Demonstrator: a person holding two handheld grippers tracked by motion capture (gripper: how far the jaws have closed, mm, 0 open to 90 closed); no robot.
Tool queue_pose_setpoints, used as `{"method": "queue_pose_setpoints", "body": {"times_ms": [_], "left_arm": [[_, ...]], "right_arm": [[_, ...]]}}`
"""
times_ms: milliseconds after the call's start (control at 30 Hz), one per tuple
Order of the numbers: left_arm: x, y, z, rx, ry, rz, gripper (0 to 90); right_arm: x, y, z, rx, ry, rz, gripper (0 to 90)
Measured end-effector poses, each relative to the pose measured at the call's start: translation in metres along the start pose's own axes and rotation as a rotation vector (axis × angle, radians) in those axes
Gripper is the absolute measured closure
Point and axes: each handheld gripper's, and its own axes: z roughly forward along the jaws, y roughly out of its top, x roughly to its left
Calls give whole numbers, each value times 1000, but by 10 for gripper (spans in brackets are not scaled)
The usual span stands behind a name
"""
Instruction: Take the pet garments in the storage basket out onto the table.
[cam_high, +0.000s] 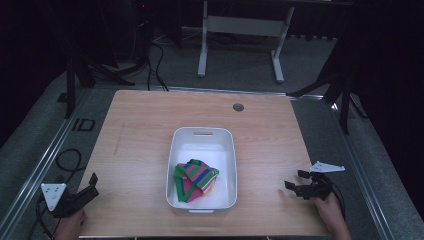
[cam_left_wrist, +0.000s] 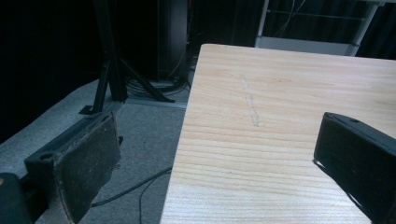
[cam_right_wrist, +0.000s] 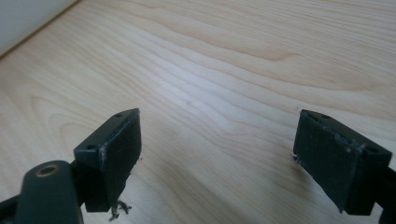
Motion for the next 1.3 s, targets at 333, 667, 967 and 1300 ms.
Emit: {"method": "queue_pose_setpoints", "body": {"times_ms": [333,667,967,1300], "left_arm": [[0,0,0,-1,2,0,10],[0,0,0,1,-1,-4,10],[0,0,0,3,-3,-4,10],[1,0,0,3,-7,-4,9]], "right_arm": [[15,15,6,26,91,-73,138],[35,39,8,34,249,-106,138],[63,77,5,24,338,-245,139],[98,122,16,28,421,-359,138]]}}
